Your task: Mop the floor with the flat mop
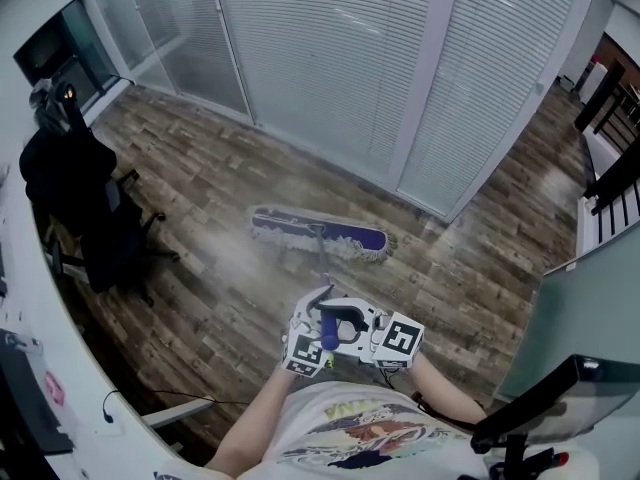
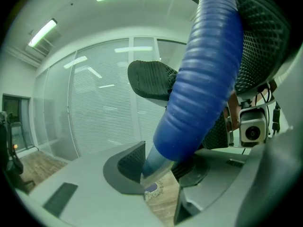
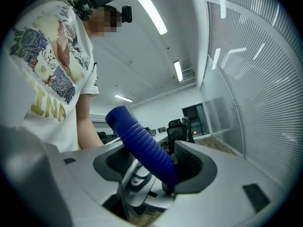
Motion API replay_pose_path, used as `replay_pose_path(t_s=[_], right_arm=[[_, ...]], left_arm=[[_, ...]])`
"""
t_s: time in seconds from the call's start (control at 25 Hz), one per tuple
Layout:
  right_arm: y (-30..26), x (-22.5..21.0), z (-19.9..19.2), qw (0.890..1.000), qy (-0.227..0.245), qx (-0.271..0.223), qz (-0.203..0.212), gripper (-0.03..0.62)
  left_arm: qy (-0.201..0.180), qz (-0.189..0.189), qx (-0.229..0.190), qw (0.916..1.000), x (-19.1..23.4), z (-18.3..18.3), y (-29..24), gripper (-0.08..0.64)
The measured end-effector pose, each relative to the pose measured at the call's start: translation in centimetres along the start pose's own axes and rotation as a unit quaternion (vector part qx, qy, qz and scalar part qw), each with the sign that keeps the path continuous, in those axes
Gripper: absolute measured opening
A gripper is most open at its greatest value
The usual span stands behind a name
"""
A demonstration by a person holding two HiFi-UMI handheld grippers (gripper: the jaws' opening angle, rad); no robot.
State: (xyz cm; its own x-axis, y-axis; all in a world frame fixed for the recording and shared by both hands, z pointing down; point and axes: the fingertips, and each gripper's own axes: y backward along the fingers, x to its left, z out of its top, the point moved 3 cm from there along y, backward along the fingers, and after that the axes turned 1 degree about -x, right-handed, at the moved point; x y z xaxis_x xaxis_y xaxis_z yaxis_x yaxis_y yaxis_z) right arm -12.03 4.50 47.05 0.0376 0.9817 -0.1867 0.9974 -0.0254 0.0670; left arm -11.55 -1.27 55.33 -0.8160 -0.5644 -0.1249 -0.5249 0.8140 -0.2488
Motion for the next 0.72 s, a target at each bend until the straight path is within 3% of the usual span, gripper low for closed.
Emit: replay_pose_path(t_s=[0.28, 0.72], right_arm=[[-6.0, -7.2, 0.9, 1.000, 0.013, -0.005, -0.019, 0.256], [-8.6, -20.0, 2.1, 0.999, 0.014, -0.011, -0.028, 0.258]], left_arm=[[-0.005, -0.035, -0.010, 0.9993, 8.9, -0.2, -2.7, 0.130], [-0.020, -0.046, -0.008, 0.9987, 18.4, -0.1, -11.8, 0.130]])
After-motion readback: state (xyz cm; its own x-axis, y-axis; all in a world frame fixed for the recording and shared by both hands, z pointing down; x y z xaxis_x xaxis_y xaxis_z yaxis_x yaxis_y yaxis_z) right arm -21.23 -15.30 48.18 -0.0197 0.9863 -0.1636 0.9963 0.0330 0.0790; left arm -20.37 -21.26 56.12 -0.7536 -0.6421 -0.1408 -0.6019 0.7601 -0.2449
